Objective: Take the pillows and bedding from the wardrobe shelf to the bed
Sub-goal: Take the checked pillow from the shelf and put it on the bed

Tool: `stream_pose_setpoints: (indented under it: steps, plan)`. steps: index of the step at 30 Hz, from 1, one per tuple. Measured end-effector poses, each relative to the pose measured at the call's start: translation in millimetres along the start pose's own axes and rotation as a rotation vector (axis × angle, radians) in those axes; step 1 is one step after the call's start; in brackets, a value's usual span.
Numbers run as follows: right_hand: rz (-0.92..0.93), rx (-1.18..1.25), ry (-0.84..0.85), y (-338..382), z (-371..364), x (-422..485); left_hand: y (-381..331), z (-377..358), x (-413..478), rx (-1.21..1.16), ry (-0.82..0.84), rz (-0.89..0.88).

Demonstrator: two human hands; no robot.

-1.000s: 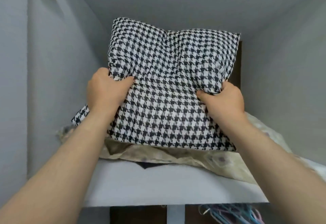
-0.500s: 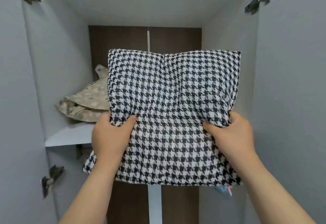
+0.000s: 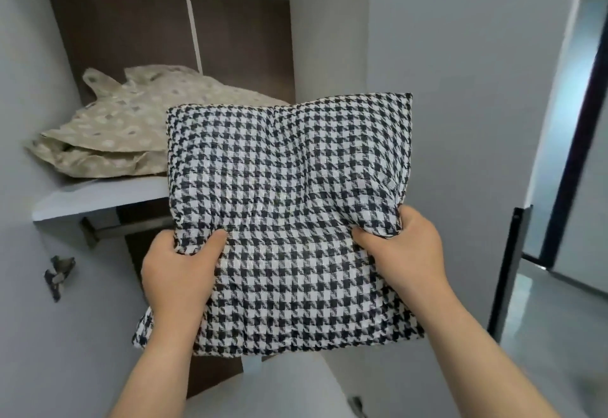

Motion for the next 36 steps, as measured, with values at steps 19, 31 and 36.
stream_pose_setpoints:
  steps: [19, 31, 36]
  plan:
    - [-0.343, -0.19, -0.456, -56.8, 203.9, -282.7, -55.7, -79.9, -243.6, -0.229, 0.635, 0.03]
    - [-0.505, -0.332, -0.915, -35.9, 425.3, -544.0, -227.2, -151.7, -509.9, -0.407, 1.106, -0.185]
    - [-0.598, -0.371, -1.118, -26.1, 488.9, -660.6, -289.5, -164.9, -632.9, -0.486, 1.32, -0.243]
Point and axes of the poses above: each hand's wrist, its own x-axis towards the middle knuckle, its own z-axis out of the back of the hand, y = z × x, the point moved 5 cm from there along x, towards the middle knuckle, and after that the axes turned 10 degrees about y, right-handed, at the moved point
